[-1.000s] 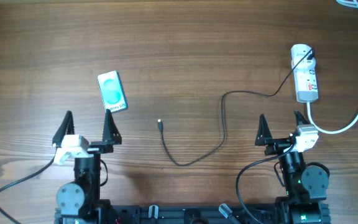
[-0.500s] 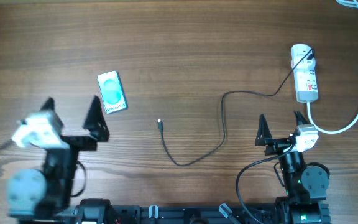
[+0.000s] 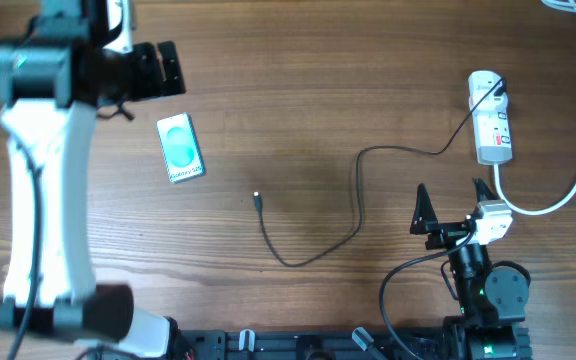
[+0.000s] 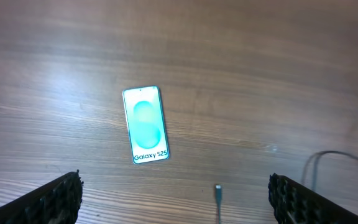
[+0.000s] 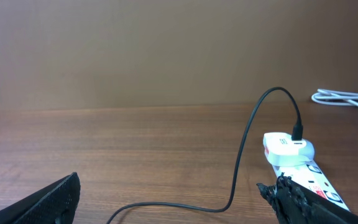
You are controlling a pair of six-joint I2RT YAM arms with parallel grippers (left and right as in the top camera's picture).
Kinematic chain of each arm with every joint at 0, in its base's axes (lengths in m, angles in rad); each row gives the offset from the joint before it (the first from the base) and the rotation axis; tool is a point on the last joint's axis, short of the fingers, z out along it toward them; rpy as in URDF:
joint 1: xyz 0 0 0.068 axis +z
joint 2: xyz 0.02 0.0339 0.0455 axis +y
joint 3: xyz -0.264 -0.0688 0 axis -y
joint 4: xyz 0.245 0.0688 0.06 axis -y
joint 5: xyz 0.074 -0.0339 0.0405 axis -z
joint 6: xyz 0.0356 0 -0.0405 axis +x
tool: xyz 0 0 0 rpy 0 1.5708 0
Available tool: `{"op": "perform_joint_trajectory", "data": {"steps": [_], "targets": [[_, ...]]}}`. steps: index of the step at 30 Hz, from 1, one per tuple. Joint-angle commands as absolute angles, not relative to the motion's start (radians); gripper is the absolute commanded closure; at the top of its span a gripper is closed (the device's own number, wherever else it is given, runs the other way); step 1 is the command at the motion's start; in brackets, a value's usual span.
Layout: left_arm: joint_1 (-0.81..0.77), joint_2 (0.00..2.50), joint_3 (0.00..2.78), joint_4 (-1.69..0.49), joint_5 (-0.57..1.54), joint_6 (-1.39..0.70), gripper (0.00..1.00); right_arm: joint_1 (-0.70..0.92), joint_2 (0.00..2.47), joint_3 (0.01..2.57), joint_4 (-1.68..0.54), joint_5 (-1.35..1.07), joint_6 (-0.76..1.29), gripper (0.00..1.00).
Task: Plug charger to phone and switch on socket
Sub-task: 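Reach the left gripper forward over the Galaxy S25 phone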
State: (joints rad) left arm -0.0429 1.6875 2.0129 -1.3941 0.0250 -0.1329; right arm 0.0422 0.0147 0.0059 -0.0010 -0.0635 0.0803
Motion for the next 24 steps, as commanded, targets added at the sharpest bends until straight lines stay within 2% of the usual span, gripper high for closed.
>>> {"op": "perform_joint_trajectory", "data": {"steps": [1,5,7,11,15,18,19,20,24], "targets": [[-0.042,1.784,2.029,-1.393,0.033,-0.135,0.00,0.035,0.007,0.005,0.002,-0.075,0.067,0.00],[-0.041,1.893,2.029,-1.407,0.026,-0.137,0.00,0.035,0.007,0.005,0.002,-0.075,0.067,0.00],[-0.041,1.944,2.029,-1.415,0.025,-0.155,0.06,0.035,0.007,0.005,0.002,-0.075,0.067,0.00],[-0.041,2.014,2.029,-1.439,-0.053,-0.324,0.14,0.035,0.007,0.005,0.002,-0.075,0.067,0.00],[-0.041,2.050,2.025,-1.439,-0.054,-0.356,0.34,0.035,0.007,0.005,0.002,-0.075,0.067,0.00],[-0.041,2.058,1.998,-1.427,-0.055,-0.356,0.72,0.035,0.007,0.005,0.002,-0.075,0.067,0.00],[-0.041,2.058,1.977,-1.417,-0.054,-0.356,0.90,0.035,0.007,0.005,0.002,-0.075,0.067,0.00],[-0.041,2.059,1.961,-1.410,-0.054,-0.356,0.96,0.035,0.007,0.005,0.002,-0.075,0.067,0.00],[-0.041,2.059,1.875,-1.372,-0.054,-0.356,0.96,0.035,0.007,0.005,0.002,-0.075,0.067,0.00]]}}
